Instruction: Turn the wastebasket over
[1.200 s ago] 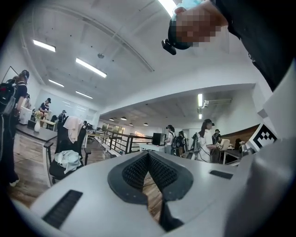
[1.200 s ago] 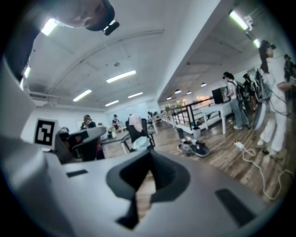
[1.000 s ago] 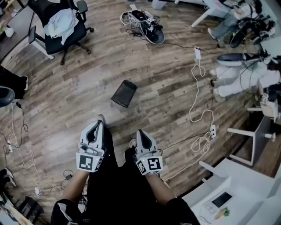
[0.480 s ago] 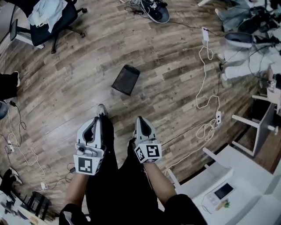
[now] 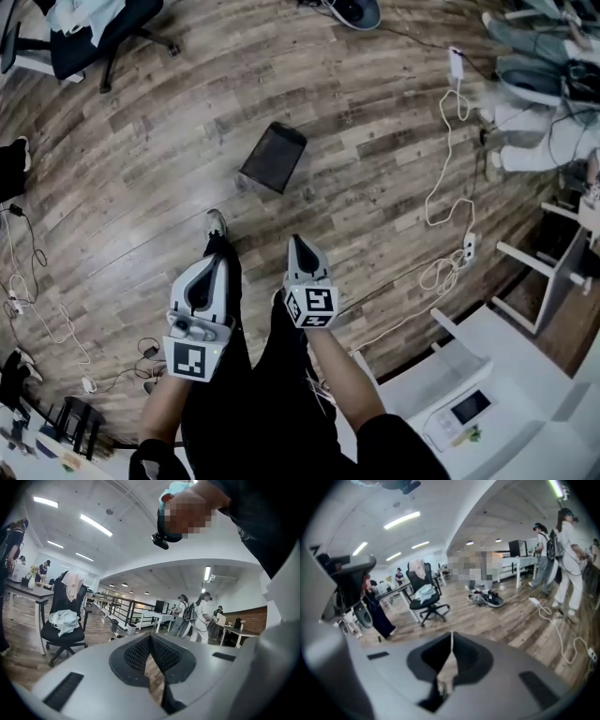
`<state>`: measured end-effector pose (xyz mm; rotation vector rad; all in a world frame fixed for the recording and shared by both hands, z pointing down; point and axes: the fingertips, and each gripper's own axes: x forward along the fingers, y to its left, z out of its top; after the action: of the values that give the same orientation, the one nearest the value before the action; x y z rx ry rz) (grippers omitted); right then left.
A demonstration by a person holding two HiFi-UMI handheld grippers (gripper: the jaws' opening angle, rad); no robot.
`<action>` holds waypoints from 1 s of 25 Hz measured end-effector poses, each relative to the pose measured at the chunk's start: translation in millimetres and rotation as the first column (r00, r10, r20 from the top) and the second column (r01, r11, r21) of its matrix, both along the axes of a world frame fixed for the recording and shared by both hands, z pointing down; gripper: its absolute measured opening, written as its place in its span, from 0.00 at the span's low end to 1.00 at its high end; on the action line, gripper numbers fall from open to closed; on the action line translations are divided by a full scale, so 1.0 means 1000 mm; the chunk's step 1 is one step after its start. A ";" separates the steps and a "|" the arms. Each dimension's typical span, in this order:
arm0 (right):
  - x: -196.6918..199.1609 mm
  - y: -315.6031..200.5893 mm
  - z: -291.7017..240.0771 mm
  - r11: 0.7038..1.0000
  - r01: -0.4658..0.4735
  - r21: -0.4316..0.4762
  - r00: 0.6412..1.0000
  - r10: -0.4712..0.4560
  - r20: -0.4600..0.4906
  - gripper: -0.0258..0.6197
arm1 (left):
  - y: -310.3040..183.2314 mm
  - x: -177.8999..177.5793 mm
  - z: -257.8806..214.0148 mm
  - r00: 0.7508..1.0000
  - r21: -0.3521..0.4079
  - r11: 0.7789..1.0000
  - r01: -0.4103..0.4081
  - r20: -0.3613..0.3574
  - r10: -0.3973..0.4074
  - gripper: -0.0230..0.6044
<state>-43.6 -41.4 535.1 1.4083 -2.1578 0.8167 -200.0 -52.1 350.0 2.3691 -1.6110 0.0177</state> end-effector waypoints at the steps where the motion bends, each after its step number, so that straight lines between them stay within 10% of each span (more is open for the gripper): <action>1: -0.001 -0.002 0.013 1.000 0.010 -0.018 1.000 -0.010 -0.014 0.09 | -0.001 0.000 0.003 1.000 -0.004 1.000 0.002 -0.002 -0.002 0.09; 10: -0.012 -0.002 0.106 0.985 0.087 -0.149 0.987 -0.105 -0.118 0.09 | -0.014 -0.007 0.038 1.000 -0.048 0.999 0.004 -0.006 -0.005 0.09; 17: -0.011 -0.002 0.145 0.977 0.111 -0.181 0.979 -0.139 -0.152 0.09 | -0.029 0.011 0.113 0.985 -0.133 0.982 -0.137 0.086 0.149 0.09; 22: -0.008 0.002 0.175 0.967 0.147 -0.208 0.966 -0.186 -0.181 0.12 | -0.032 0.037 0.180 0.920 -0.212 0.939 -0.269 0.230 0.316 0.12; 25: -0.005 0.001 0.194 0.961 0.157 -0.227 0.959 -0.203 -0.196 0.17 | -0.026 0.051 0.236 0.817 -0.331 0.865 -0.377 0.322 0.479 0.28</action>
<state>-48.8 -40.5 729.0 1.1200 -1.9373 0.7574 -149.1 -77.7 586.2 2.5724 -1.0733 0.7949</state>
